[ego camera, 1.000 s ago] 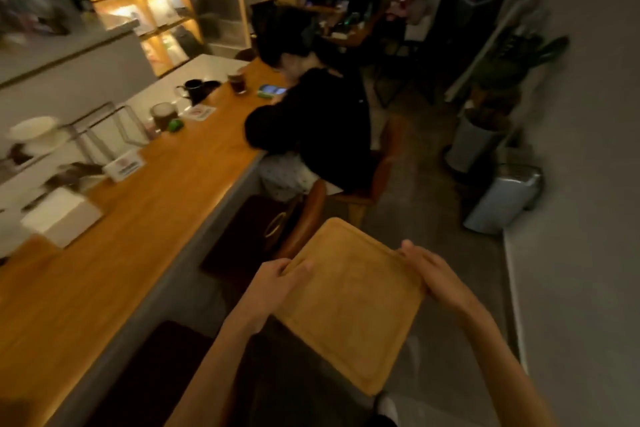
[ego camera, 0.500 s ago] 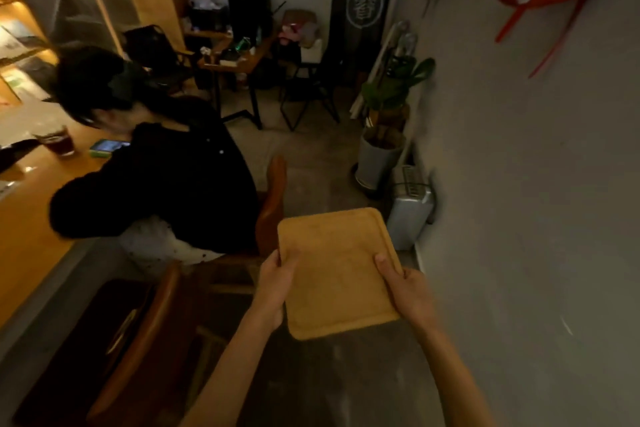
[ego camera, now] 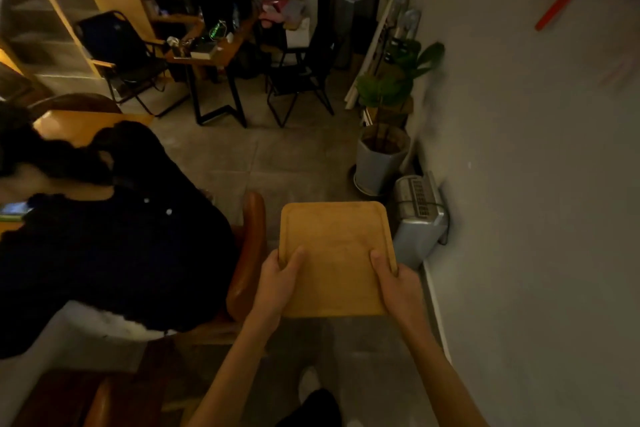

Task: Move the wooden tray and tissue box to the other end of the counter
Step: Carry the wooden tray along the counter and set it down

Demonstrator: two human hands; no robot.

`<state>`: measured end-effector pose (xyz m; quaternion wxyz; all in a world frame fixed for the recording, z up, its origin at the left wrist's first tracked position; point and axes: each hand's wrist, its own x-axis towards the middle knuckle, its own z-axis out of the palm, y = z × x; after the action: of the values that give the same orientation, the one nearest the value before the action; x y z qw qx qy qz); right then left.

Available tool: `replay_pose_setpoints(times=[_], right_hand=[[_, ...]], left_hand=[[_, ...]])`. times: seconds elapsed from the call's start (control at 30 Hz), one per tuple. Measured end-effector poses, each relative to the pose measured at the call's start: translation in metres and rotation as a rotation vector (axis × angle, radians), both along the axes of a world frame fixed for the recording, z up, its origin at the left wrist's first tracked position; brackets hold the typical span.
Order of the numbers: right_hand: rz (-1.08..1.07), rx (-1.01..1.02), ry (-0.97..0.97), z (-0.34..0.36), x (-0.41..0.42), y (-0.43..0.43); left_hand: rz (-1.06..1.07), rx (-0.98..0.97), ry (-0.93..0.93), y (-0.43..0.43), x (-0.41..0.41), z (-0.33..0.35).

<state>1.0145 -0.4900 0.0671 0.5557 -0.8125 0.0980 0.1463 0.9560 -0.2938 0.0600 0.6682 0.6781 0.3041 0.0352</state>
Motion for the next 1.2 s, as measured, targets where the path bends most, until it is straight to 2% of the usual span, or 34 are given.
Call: replay_pose_setpoints(times=[0.3, 0.47, 0.63, 0.73, 0.83, 0.9, 1.07, 1.2], right_hand=[[0.085, -0.083, -0.030, 0.019, 0.219, 0.056], [0.134, -0.095, -0.015, -0.004, 0.353, 0.091], [0.267, -0.280, -0.143, -0.012, 0.502, 0.159], [0.349, -0.384, -0.181, -0.013, 0.574, 0.218], [0.522, -0.470, -0.199, -0.016, 0.632, 0.283], [0.646, -0.480, -0.220, -0.015, 0.657, 0.329], [0.900, -0.385, -0.213, -0.029, 0.727, 0.452], [0.976, -0.366, -0.274, -0.034, 0.788, 0.550]], left_hand=[[0.007, -0.060, 0.013, 0.059, 0.217, 0.010], [0.012, -0.061, -0.009, 0.097, 0.343, 0.003], [0.099, 0.064, 0.009, 0.158, 0.474, -0.003], [0.197, 0.255, 0.070, 0.205, 0.538, -0.009], [0.294, 0.443, 0.197, 0.255, 0.573, -0.011], [0.397, 0.467, 0.267, 0.287, 0.581, -0.017], [0.593, 0.326, 0.327, 0.374, 0.615, -0.044], [0.721, 0.287, 0.326, 0.450, 0.659, -0.063]])
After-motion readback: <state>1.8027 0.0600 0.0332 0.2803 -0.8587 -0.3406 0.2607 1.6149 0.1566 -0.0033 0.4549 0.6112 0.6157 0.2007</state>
